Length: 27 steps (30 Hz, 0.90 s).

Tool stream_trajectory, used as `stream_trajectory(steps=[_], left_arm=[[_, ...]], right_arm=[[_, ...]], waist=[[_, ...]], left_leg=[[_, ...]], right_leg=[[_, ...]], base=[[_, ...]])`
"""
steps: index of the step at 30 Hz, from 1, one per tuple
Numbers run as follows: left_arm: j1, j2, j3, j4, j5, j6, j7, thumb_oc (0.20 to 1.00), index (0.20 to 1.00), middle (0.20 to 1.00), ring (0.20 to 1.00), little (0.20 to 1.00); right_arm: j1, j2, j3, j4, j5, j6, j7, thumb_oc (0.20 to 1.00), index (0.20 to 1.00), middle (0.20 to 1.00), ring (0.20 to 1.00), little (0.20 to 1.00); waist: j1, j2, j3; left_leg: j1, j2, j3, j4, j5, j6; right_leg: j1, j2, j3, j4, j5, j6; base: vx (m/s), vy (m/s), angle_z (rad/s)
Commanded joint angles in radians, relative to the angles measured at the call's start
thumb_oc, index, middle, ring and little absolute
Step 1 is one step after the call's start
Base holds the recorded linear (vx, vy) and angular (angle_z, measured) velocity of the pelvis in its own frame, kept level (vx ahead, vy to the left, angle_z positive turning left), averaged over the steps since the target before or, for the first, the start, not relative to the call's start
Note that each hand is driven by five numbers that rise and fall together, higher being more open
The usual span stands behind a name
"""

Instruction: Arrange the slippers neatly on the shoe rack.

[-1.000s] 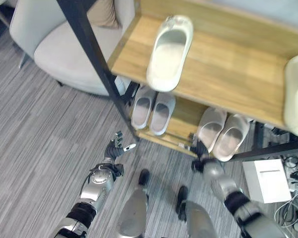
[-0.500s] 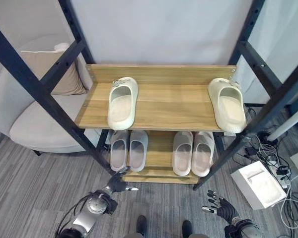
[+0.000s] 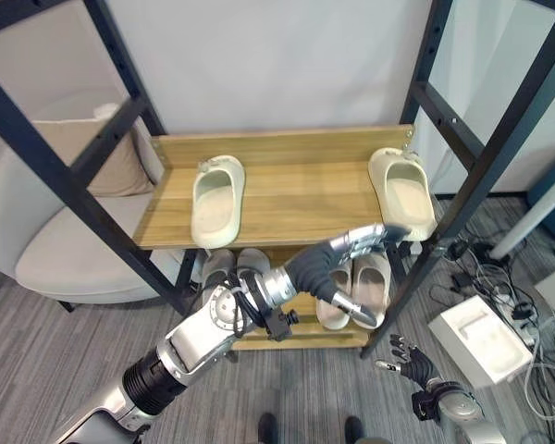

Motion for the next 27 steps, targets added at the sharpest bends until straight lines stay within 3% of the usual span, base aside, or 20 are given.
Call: stream_trajectory(steps=[1, 3, 5, 6, 7, 14, 27], left_arm=[[-0.064, 0.0, 0.124, 0.197, 0.139, -0.172, 0.22, 1.0, 1.0, 1.0, 1.0, 1.0], [-0.066, 0.006, 0.162, 0.205, 0.222, -0.184, 0.274, 1.0, 1.0, 1.0, 1.0, 1.0], [-0.099, 0.063, 0.243, 0.289, 0.598, -0.168, 0.459, 1.0, 1.0, 1.0, 1.0, 1.0], [-0.1, 0.063, 0.241, 0.29, 0.601, -0.169, 0.461, 1.0, 1.0, 1.0, 1.0, 1.0], [-0.141, 0.117, 0.241, 0.352, 0.742, -0.138, 0.498, 1.0, 1.0, 1.0, 1.0, 1.0], [-0.339, 0.176, 0.101, 0.708, 0.957, -0.043, 0.602, 1.0, 1.0, 1.0, 1.0, 1.0], [-0.5, 0.197, -0.038, 1.009, 1.109, 0.064, 0.624, 1.0, 1.0, 1.0, 1.0, 1.0]], right_arm=[[-0.014, 0.028, -0.012, -0.022, 0.023, -0.046, 0.02, 1.0, 1.0, 1.0, 1.0, 1.0], [-0.014, 0.032, -0.008, -0.016, 0.025, -0.048, 0.019, 1.0, 1.0, 1.0, 1.0, 1.0], [-0.02, 0.033, 0.002, -0.009, 0.026, -0.063, 0.015, 1.0, 1.0, 1.0, 1.0, 1.0], [-0.021, 0.033, 0.002, -0.008, 0.026, -0.063, 0.015, 1.0, 1.0, 1.0, 1.0, 1.0], [-0.027, 0.022, 0.006, -0.008, 0.024, -0.068, 0.015, 1.0, 1.0, 1.0, 1.0, 1.0], [-0.028, 0.0, 0.04, -0.017, 0.049, -0.081, 0.02, 1.0, 1.0, 1.0, 1.0, 1.0], [-0.028, -0.017, 0.061, -0.035, 0.067, -0.101, 0.011, 1.0, 1.0, 1.0, 1.0, 1.0]], waist=[[0.025, -0.044, 0.011], [0.026, -0.046, 0.009], [0.029, -0.048, 0.002], [0.029, -0.049, 0.002], [0.026, -0.047, -0.001], [-0.005, -0.04, -0.002], [-0.033, -0.034, 0.018]], left_leg=[[0.056, -0.011, 0.011, 0.001, -0.054, -0.026], [0.059, -0.01, 0.012, 0.001, -0.055, -0.028], [0.059, -0.007, 0.015, 0.001, -0.049, -0.033], [0.059, -0.007, 0.015, 0.001, -0.049, -0.033], [0.063, -0.005, 0.017, 0.001, -0.05, -0.034], [0.073, -0.001, 0.028, 0.001, -0.063, -0.034], [0.063, 0.008, 0.049, 0.001, -0.063, -0.031]], right_leg=[[-0.009, -0.021, -0.021, 0.023, -0.019, 0.037], [-0.002, -0.02, -0.023, 0.019, -0.019, 0.036], [0.003, -0.016, -0.026, 0.011, -0.013, 0.034], [0.003, -0.016, -0.026, 0.011, -0.013, 0.034], [0.009, -0.015, -0.026, 0.007, -0.013, 0.034], [0.009, -0.012, -0.02, 0.007, -0.019, 0.04], [-0.022, -0.005, 0.007, 0.009, -0.014, 0.047]], base=[[0.03, -0.026, 0.25], [0.02, -0.026, 0.26], [0.0, -0.038, 0.03], [0.0, -0.023, -0.05], [0.02, -0.01, -0.04], [0.04, -0.006, -0.01], [0.0, -0.006, -0.09]])
